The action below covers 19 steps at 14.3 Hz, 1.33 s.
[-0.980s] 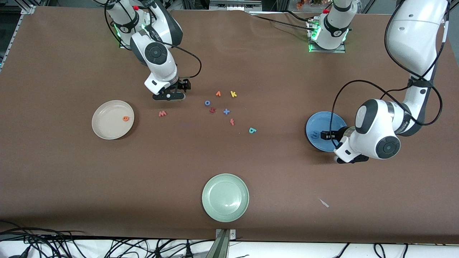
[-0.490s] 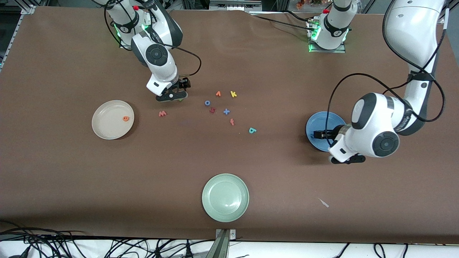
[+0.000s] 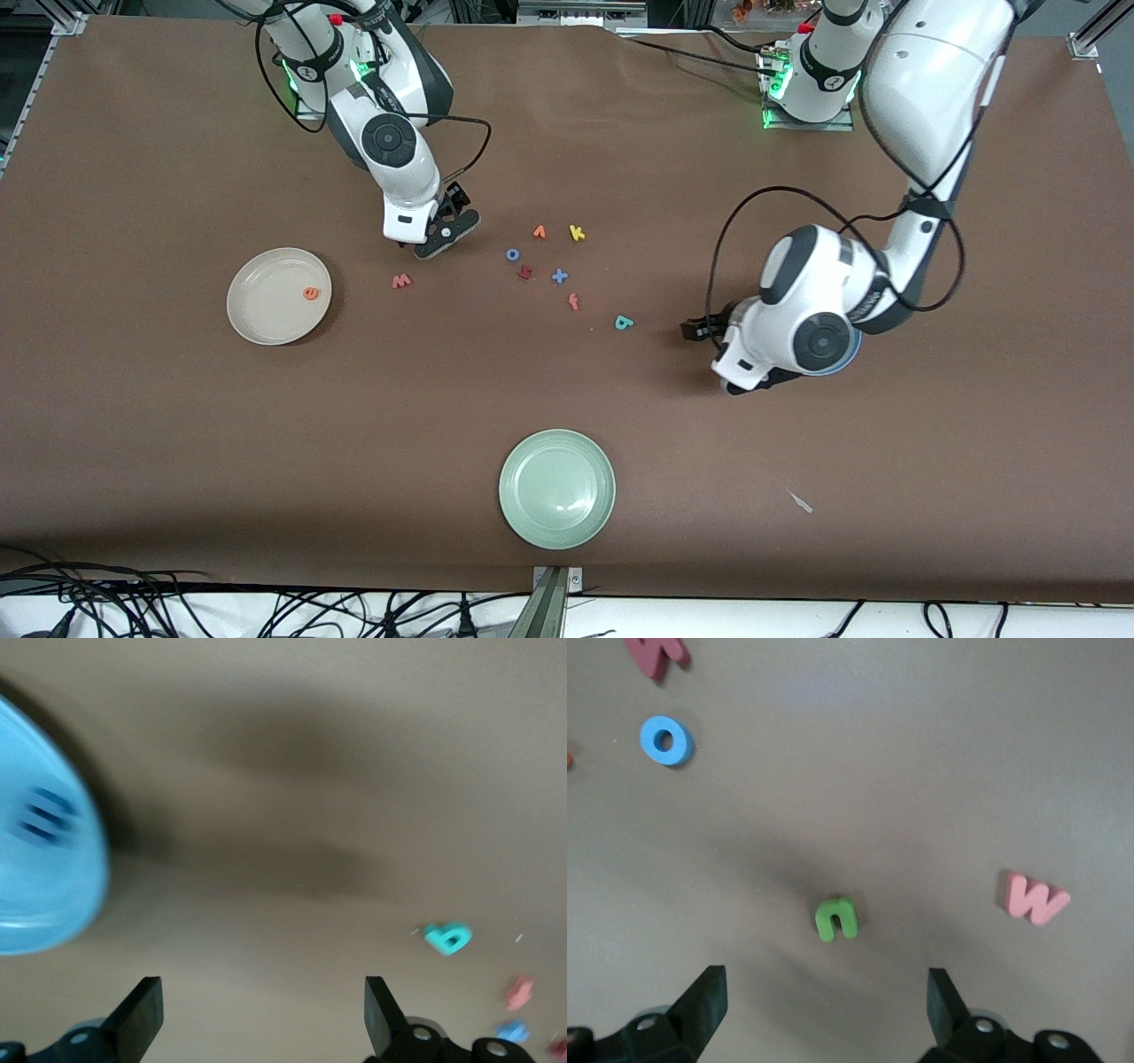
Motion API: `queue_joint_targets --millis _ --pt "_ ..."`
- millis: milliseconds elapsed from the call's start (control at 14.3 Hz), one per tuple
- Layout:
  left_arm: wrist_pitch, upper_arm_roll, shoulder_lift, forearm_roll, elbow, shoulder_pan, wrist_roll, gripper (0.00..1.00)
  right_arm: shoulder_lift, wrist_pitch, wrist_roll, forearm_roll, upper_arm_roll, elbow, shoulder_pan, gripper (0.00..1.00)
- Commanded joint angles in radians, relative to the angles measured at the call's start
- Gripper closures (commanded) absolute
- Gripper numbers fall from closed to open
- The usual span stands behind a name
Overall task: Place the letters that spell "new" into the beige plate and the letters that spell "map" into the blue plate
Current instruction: 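Reach the left gripper to the teal b while the right gripper grasps the green n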
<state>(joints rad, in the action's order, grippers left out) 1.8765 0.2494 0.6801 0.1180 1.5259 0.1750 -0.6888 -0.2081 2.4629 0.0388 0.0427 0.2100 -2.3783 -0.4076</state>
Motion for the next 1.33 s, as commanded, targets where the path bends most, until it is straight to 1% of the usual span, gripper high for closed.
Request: queue_joint_targets --millis 0,70,280,350,630,700,770,980,1120,1260 --pt "0.088 -0.009 0.027 0.014 -0.004 0.084 -0.159 0.00 -0.014 0.143 0.088 -0.012 0.012 -0.070 0.007 0.00" --pt "0.119 -0.009 0.030 0.002 -0.006 0.107 -0.208 0.00 -0.017 0.180 0.101 -0.012 0.012 -0.088 0.007 0.00" --pt "0.272 -0.010 0.062 -0.001 -0.007 0.139 -0.323 0.00 -0.020 0.183 0.139 -0.009 0.012 -0.093 0.007 0.00" --pt "0.304 -0.012 0.070 -0.003 -0.006 0.152 -0.362 0.01 -0.022 0.186 0.157 -0.009 0.012 -0.093 0.007 0.00" --pt "0.331 -0.019 0.099 -0.003 -0.006 0.179 -0.437 0.09 -0.037 0.258 0.214 -0.010 0.011 -0.119 0.007 0.02" --pt "0.351 -0.021 0.111 -0.003 -0.006 0.191 -0.457 0.15 -0.039 0.266 0.220 -0.010 0.011 -0.124 0.007 0.02" --pt "0.360 -0.025 0.121 -0.003 -0.006 0.202 -0.472 0.19 -0.039 0.274 0.222 -0.010 0.009 -0.133 0.007 0.02" --pt "0.360 -0.029 0.131 -0.011 0.008 0.221 -0.485 0.19 -0.045 0.317 0.243 -0.010 0.008 -0.163 0.007 0.07" --pt "0.348 -0.027 0.127 -0.067 0.025 0.213 -0.488 0.20 -0.060 0.333 0.253 -0.010 0.006 -0.164 0.007 0.16" --pt "0.349 -0.027 0.125 -0.069 0.036 0.219 -0.511 0.21 -0.068 0.337 0.263 -0.010 0.006 -0.162 0.009 0.21"
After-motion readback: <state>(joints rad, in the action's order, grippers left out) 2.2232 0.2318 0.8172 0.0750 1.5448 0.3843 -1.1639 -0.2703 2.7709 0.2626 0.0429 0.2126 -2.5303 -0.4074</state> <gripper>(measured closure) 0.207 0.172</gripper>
